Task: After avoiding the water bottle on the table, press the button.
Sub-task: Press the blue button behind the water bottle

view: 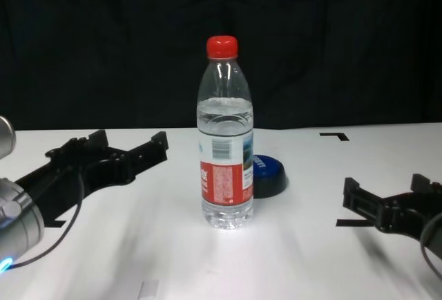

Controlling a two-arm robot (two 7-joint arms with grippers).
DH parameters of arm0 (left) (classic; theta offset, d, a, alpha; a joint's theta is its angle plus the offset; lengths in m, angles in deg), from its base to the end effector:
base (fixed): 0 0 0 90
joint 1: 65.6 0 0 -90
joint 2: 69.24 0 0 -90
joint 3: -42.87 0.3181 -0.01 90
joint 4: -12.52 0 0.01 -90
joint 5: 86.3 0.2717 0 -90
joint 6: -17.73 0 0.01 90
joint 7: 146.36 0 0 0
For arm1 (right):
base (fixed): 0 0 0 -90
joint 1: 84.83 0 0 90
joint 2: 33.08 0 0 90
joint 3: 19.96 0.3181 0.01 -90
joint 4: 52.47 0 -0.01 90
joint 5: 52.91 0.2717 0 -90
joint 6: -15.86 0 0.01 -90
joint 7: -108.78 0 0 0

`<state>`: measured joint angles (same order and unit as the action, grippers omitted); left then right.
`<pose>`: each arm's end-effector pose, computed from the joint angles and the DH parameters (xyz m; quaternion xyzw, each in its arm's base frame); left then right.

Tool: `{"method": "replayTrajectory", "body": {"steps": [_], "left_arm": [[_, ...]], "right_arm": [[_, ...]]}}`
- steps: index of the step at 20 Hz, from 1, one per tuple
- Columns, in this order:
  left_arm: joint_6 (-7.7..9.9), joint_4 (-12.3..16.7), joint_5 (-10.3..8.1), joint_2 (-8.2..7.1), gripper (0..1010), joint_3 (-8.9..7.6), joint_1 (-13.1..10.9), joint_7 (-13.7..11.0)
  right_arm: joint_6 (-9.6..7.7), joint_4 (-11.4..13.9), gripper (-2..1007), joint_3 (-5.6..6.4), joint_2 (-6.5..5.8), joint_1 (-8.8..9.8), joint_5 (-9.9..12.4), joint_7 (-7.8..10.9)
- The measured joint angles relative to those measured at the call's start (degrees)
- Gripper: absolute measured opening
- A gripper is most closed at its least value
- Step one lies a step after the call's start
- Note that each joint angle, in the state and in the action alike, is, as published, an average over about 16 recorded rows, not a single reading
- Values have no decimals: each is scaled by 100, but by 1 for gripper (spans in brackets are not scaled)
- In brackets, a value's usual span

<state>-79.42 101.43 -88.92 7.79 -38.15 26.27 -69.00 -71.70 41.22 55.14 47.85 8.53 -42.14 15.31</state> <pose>0.2986 0.0303 -0.3244 0.0316 -0.0998 0.5568 0.8240 0.2628 0.0252 -0.3335 0.0184 0.0178 -0.6311 0.7753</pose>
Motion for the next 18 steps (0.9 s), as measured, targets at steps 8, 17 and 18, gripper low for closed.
{"method": "replayTrajectory", "body": {"steps": [8,17,18], "left_arm": [[-89,-178,-38,-31,1010,146,140,-143],[-194,-369,-26,-49,1009,318,309,-225],[-205,-388,-25,-48,1009,335,326,-231]], "right_arm": [[0,0,1003,0,0,0,0,0],[0,0,1003,0,0,0,0,0],[0,0,1003,0,0,0,0,0]]}}
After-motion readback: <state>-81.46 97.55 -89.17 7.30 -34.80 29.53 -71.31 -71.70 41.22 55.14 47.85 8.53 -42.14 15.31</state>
